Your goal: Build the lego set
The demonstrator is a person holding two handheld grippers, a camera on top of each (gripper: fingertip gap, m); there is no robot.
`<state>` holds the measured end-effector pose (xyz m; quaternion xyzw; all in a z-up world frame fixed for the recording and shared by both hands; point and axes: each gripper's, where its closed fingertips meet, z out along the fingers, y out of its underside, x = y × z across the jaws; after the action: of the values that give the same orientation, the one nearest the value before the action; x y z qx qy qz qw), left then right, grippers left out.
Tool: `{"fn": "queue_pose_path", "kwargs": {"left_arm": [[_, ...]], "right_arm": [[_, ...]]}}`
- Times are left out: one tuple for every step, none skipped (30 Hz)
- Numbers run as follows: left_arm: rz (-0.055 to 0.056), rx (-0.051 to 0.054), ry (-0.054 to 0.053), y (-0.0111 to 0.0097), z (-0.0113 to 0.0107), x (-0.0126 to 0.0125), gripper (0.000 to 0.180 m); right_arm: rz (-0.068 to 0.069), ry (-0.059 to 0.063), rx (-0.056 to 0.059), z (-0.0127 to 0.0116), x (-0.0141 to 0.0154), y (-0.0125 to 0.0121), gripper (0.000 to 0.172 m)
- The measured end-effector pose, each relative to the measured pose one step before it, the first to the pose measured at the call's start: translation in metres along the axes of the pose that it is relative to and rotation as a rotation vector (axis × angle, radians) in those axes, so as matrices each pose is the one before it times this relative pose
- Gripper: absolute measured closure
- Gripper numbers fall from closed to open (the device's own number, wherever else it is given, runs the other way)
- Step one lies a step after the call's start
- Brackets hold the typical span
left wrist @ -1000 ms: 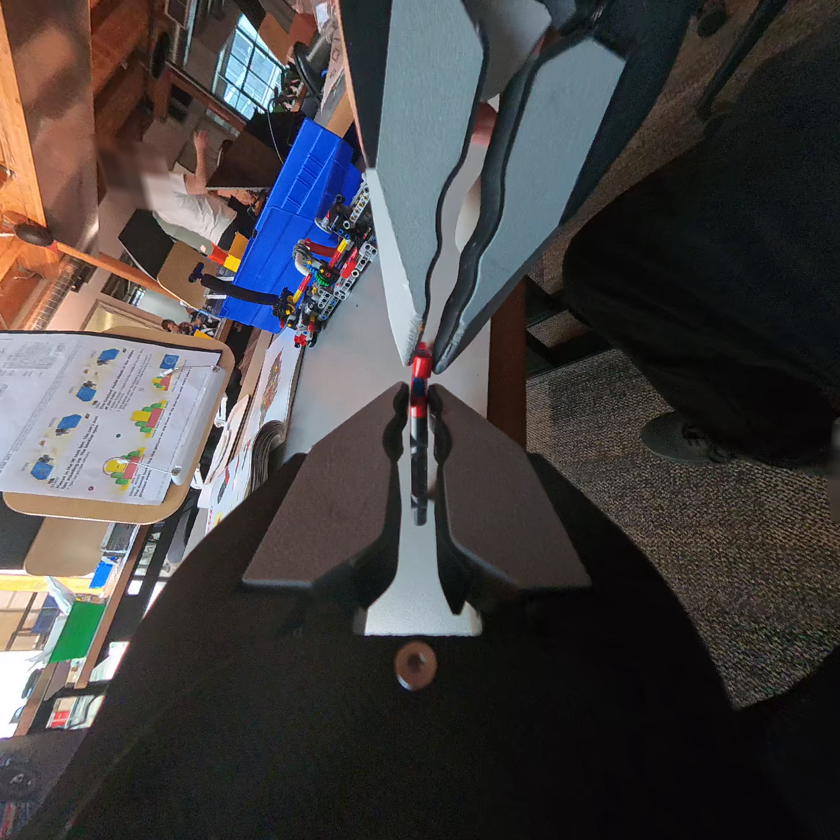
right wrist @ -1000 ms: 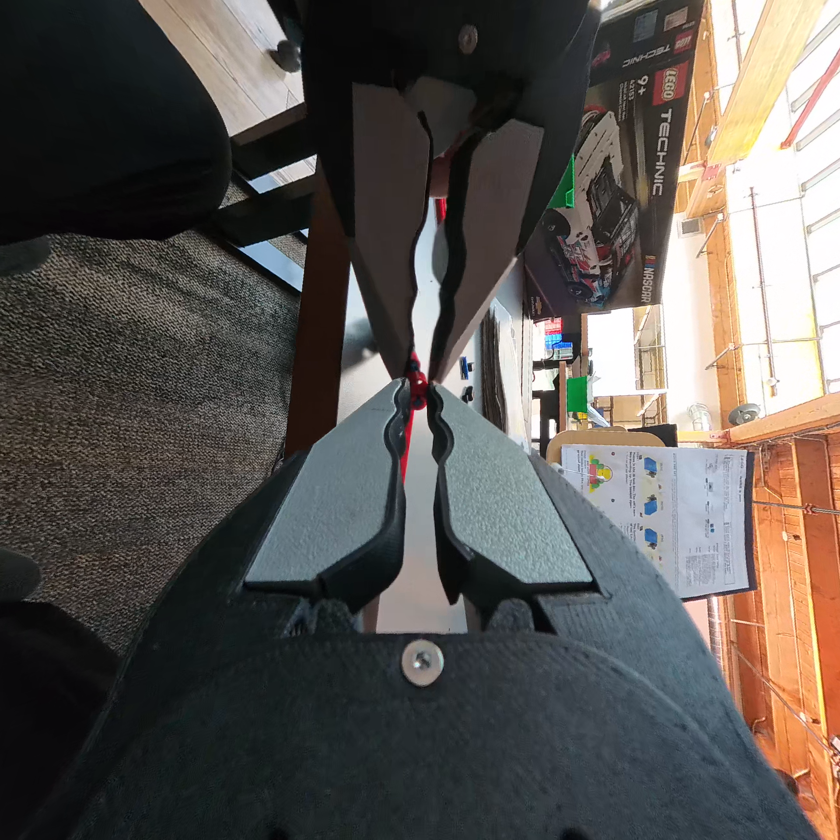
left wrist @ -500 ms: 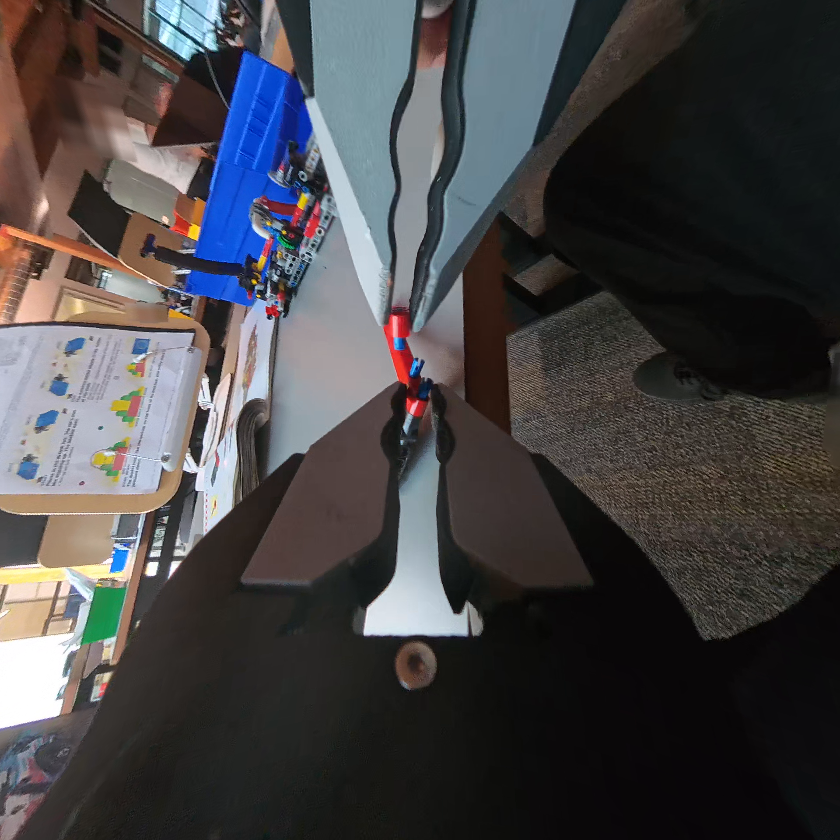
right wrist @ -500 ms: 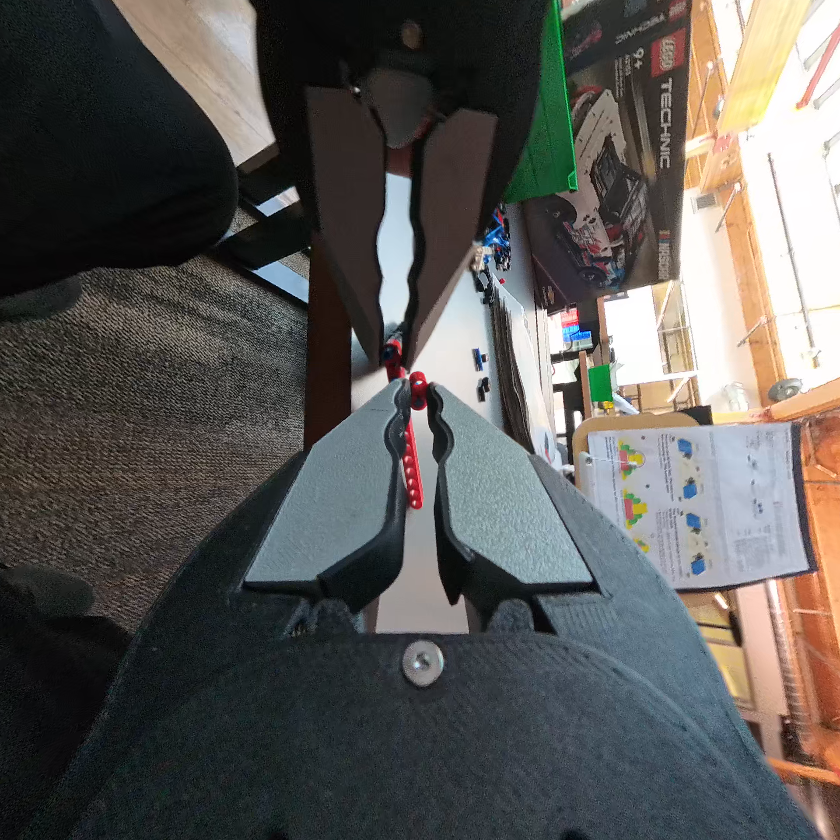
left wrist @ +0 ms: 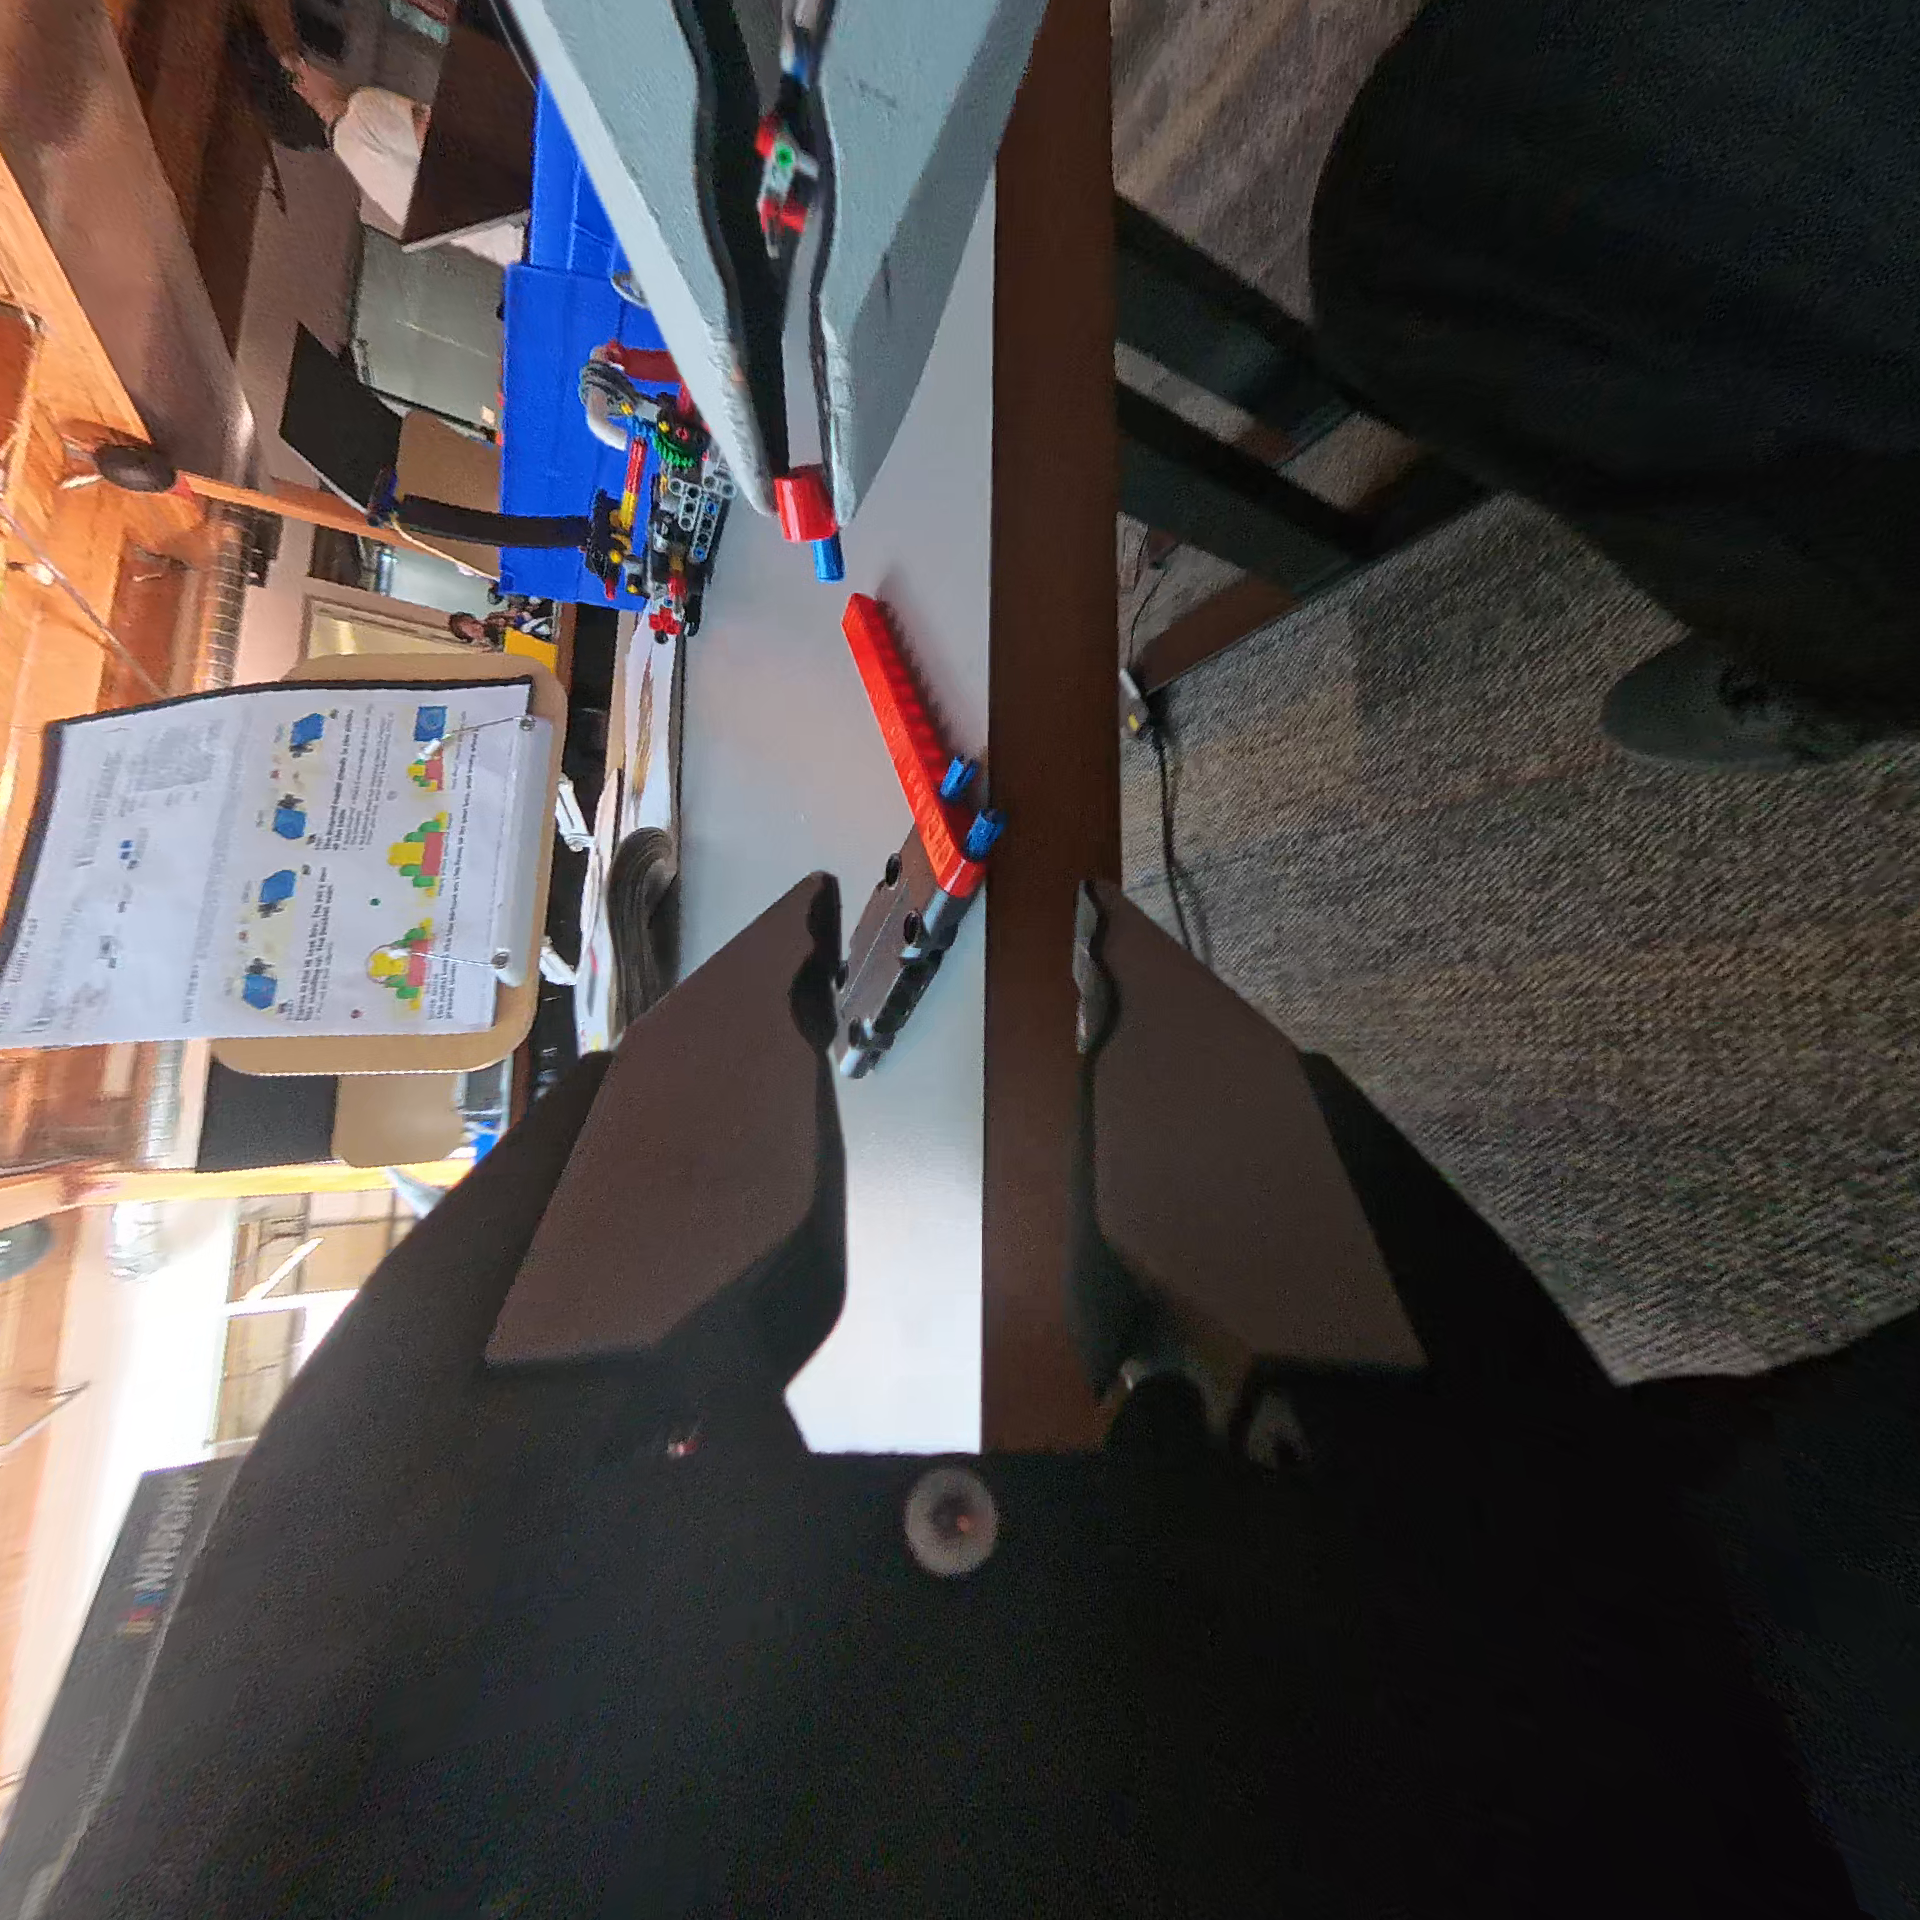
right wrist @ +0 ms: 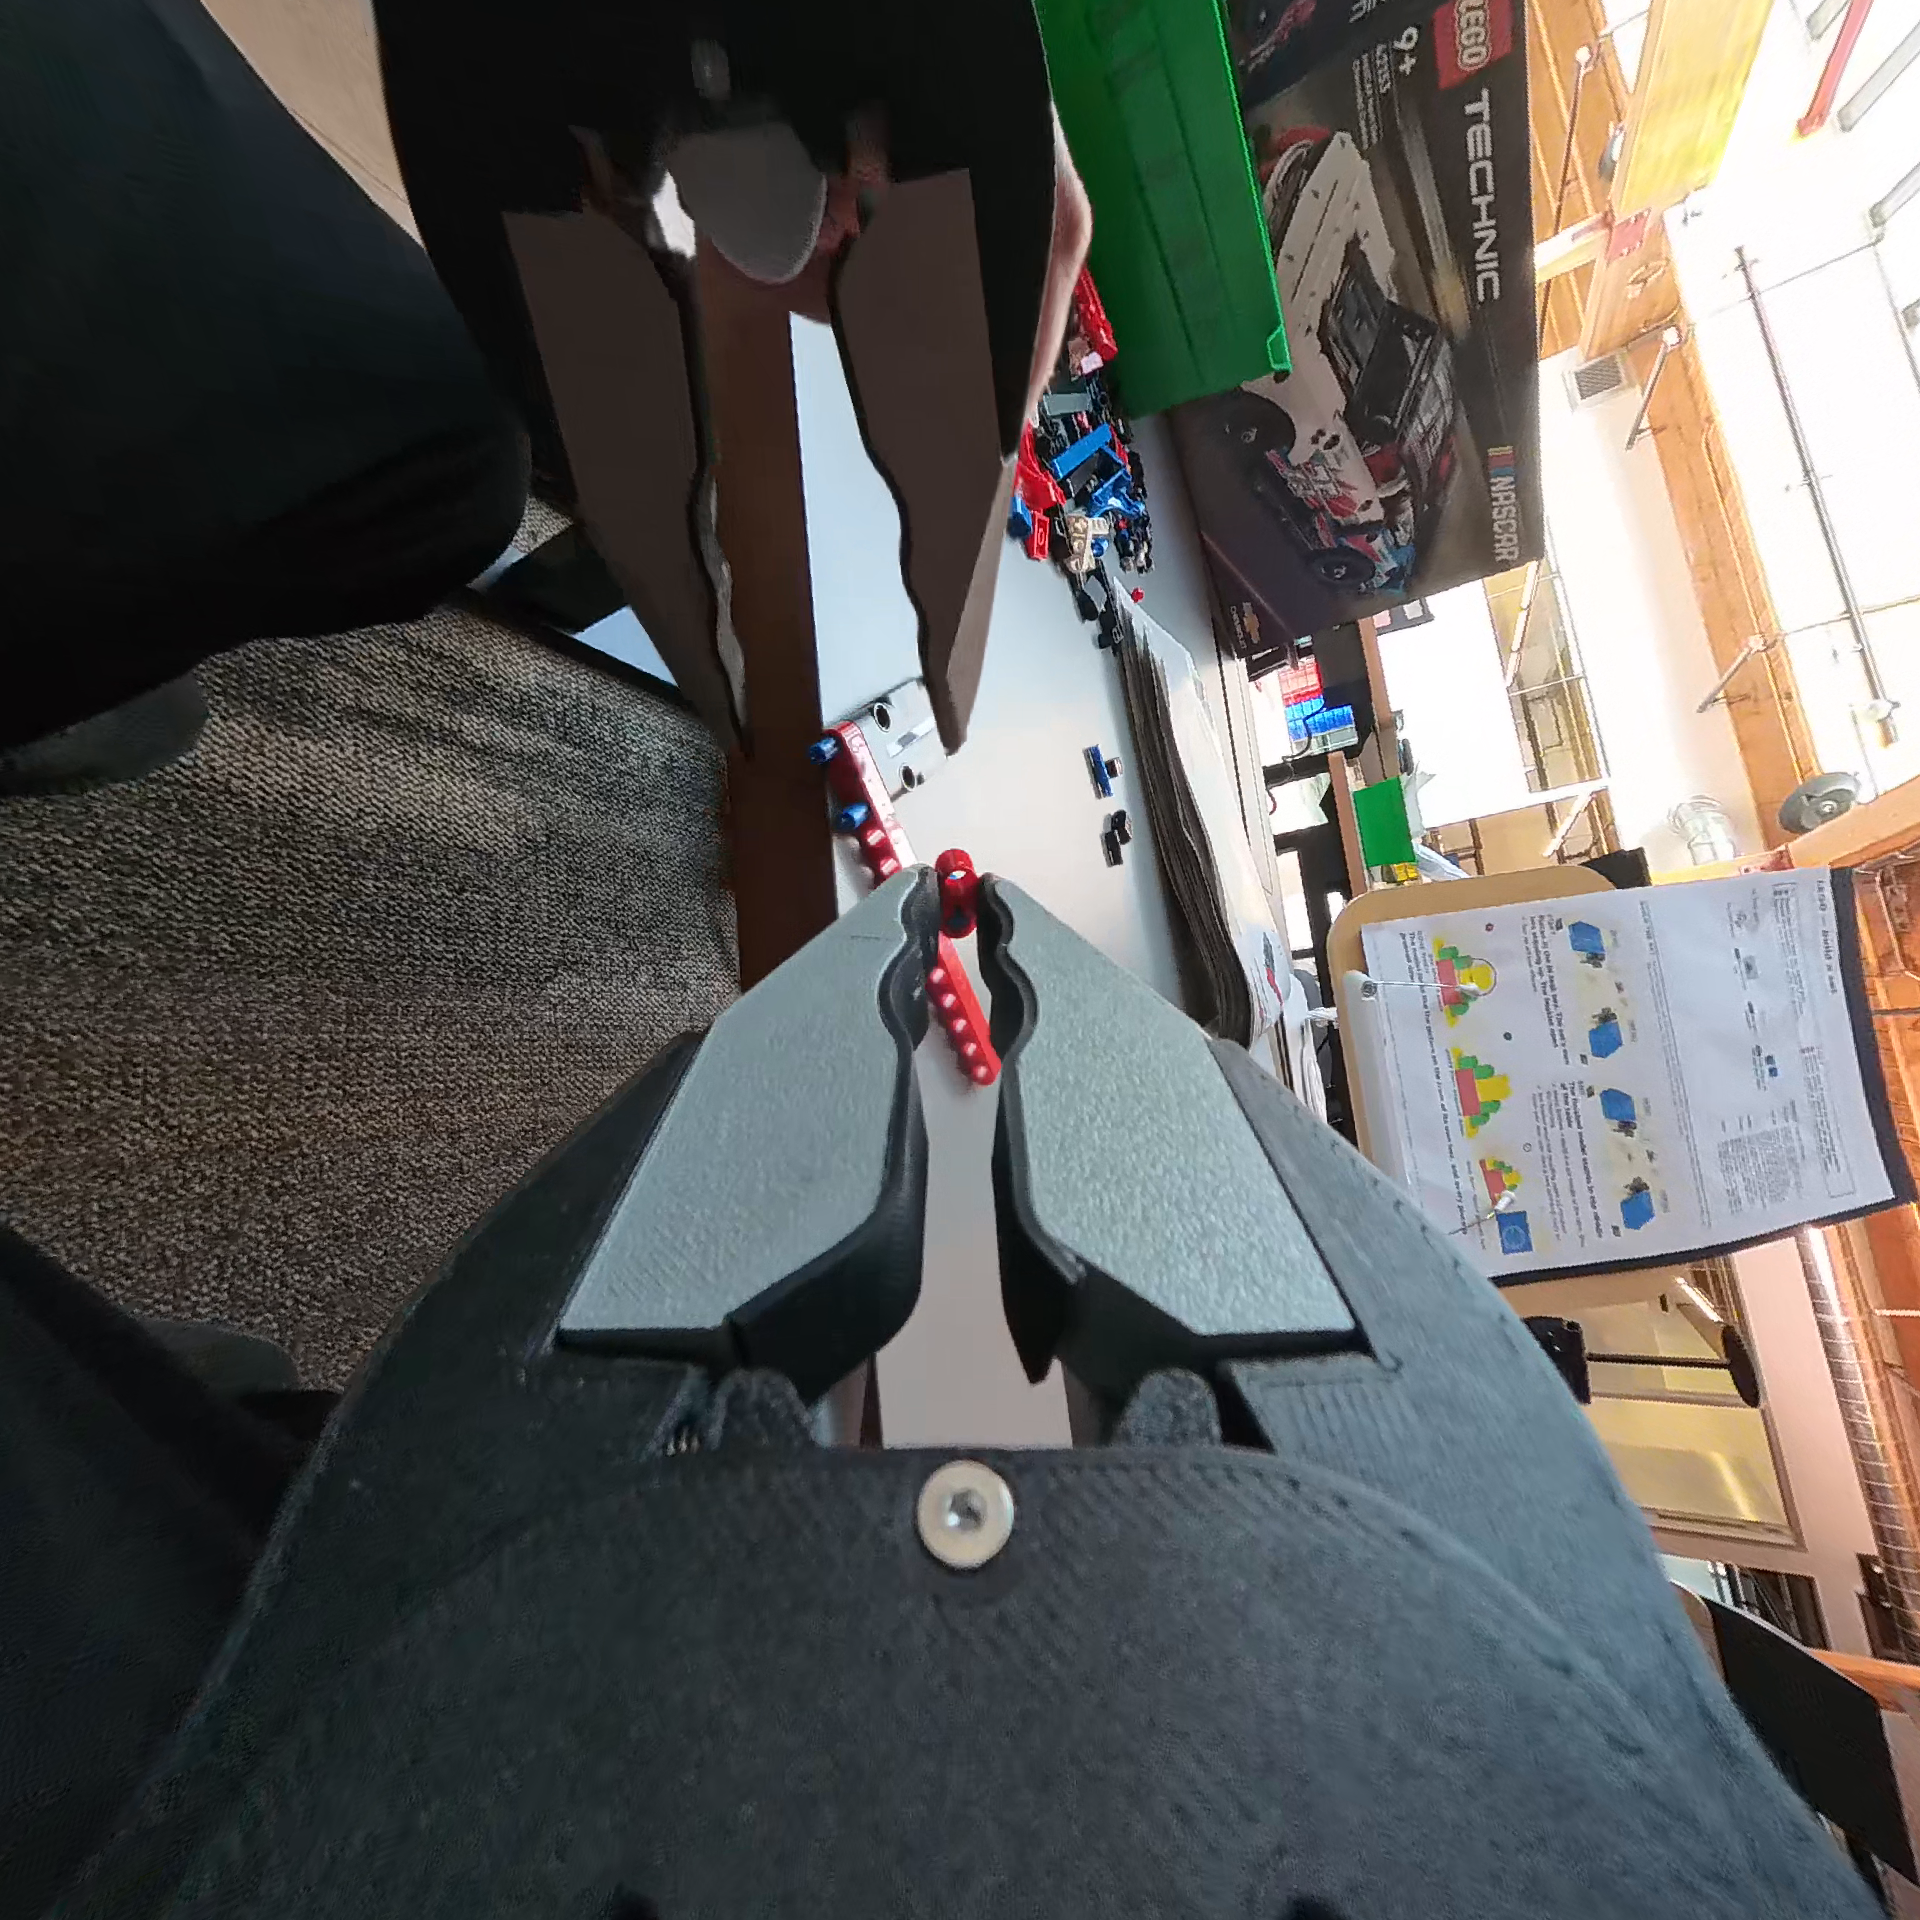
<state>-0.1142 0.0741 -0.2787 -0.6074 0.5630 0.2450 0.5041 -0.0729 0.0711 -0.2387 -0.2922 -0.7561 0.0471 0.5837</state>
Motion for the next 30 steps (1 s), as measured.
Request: {"fn": "queue_pose_path", "kwargs": {"left_arm": [[0.0199,-0.0036,0.0041,0.00011,0.00229,0.00100,0.135],[0.0081,0.0012,0.0100,-0.00131,0.00185,0.00152,0.135],[0.0028,-0.0024,0.0152,-0.00145,0.00172,0.00195,0.138],[0.0033,-0.0014,0.0138,-0.00129,0.00139,0.00211,0.142],[0.0013,0.0008,0.0082,-0.00127,0.00101,0.00182,0.146],[-0.0067,0.0059,-0.0058,-0.00176,-0.00004,-0.00061,0.148],[-0.0179,0.0137,-0.0080,-0.00243,-0.00135,-0.00151,0.155],[-0.0182,0.0147,-0.0099,-0.00241,-0.00217,-0.00189,0.163],[-0.0073,0.0102,-0.0030,-0.00166,-0.00205,-0.00021,0.164],[-0.0022,-0.0012,-0.0098,0.00022,-0.00106,-0.00021,0.164],[0.0047,-0.0080,-0.0164,0.00147,-0.00047,-0.00072,0.157],[0.0099,-0.0036,-0.0184,0.00093,-0.00018,-0.00106,0.148],[0.0129,-0.0017,-0.0070,0.00101,-0.00017,0.00023,0.142],[0.0160,-0.0036,0.0002,0.00150,0.00032,0.00081,0.142],[0.0181,-0.0046,-0.0023,0.00194,0.00071,0.00025,0.141],[0.0193,-0.0030,-0.0040,0.00192,0.00098,-0.00008,0.141],[0.0151,0.0063,0.0122,-0.00026,0.00027,0.00231,0.146],[0.0099,0.0045,0.0083,-0.00121,0.00024,0.00202,0.151],[0.0114,0.0086,-0.0130,-0.00196,-0.00002,-0.00038,0.155],[0.0104,0.0108,-0.0190,-0.00194,-0.00049,-0.00105,0.159],[0.0027,0.0083,-0.0150,-0.00137,-0.00090,-0.00140,0.163],[-0.0031,0.0098,-0.0093,-0.00122,-0.00135,-0.00132,0.167],[-0.0039,0.0125,0.0025,-0.00152,-0.00164,0.00005,0.167],[-0.0059,0.0102,-0.0037,-0.00100,-0.00105,-0.00088,0.168],[-0.0040,0.0103,-0.0069,-0.00108,-0.00111,-0.00165,0.169],[-0.0064,0.0212,-0.0131,-0.00274,-0.00141,-0.00311,0.171],[-0.0188,0.0204,-0.0043,-0.00305,-0.00103,-0.00292,0.173],[-0.0266,0.0123,0.0003,-0.00246,-0.00049,-0.00308,0.174],[-0.0214,0.0142,0.0045,-0.00273,-0.00028,-0.00280,0.175],[-0.0099,0.0104,0.0077,-0.00241,-0.00013,-0.00218,0.175]], "right_arm": [[0.0021,-0.0019,0.0032,0.00032,-0.00112,-0.00126,0.168],[0.0025,-0.0017,0.0032,0.00011,-0.00093,-0.00119,0.168],[0.0028,-0.0009,0.0025,0.00003,-0.00075,-0.00114,0.168],[0.0028,0.0002,0.0028,-0.00016,-0.00041,-0.00110,0.168],[0.0029,0.0007,0.0030,-0.00034,-0.00025,-0.00101,0.168],[0.0029,-0.0001,0.0024,-0.00056,-0.00039,-0.00086,0.168],[0.0024,0.0001,0.0015,-0.00054,-0.00019,-0.00073,0.167],[0.0012,0.0003,0.0016,-0.00071,-0.00023,-0.00071,0.167],[0.0004,0.0008,0.0017,-0.00086,-0.00008,-0.00056,0.167],[0.0004,0.0006,0.0013,-0.00086,-0.00006,-0.00043,0.167],[0.0011,0.0005,0.0012,-0.00082,-0.00002,-0.00024,0.167],[0.0017,0.0006,0.0015,-0.00084,0.00004,-0.00009,0.167],[0.0023,0.0005,0.0014,-0.00064,0.00006,-0.00007,0.167],[0.0030,0.0000,0.0010,-0.00048,-0.00003,-0.00009,0.167],[0.0025,-0.0002,0.0005,-0.00036,-0.00017,0.00003,0.167],[0.0011,0.0005,0.0004,-0.00036,-0.00026,-0.00003,0.167],[0.0008,0.0005,0.0000,-0.00026,-0.00017,-0.00017,0.167],[0.0011,0.0002,0.0002,-0.00026,-0.00043,-0.00031,0.167],[0.0013,0.0000,0.0007,-0.00032,-0.00033,-0.00032,0.167],[0.0010,0.0000,0.0005,-0.00037,-0.00038,-0.00036,0.167],[0.0008,-0.0005,0.0003,-0.00029,-0.00041,-0.00037,0.167],[0.0002,-0.0009,0.0009,-0.00037,-0.00036,-0.00046,0.167],[-0.0010,-0.0019,0.0020,-0.00029,-0.00056,-0.00065,0.167],[-0.0027,-0.0039,0.0021,-0.00018,-0.00110,-0.00057,0.167],[-0.0055,-0.0052,0.0017,0.00012,-0.00140,-0.00065,0.167],[-0.0074,-0.0031,0.0037,0.00002,-0.00130,-0.00115,0.167],[-0.0055,-0.0017,0.0054,0.00001,-0.00094,-0.00191,0.168],[-0.0034,-0.0003,0.0053,0.00005,-0.00043,-0.00219,0.168],[-0.0050,0.0021,0.0058,-0.00010,0.00025,-0.00236,0.167],[-0.0072,0.0040,0.0059,-0.00010,0.00081,-0.00234,0.167]]}}
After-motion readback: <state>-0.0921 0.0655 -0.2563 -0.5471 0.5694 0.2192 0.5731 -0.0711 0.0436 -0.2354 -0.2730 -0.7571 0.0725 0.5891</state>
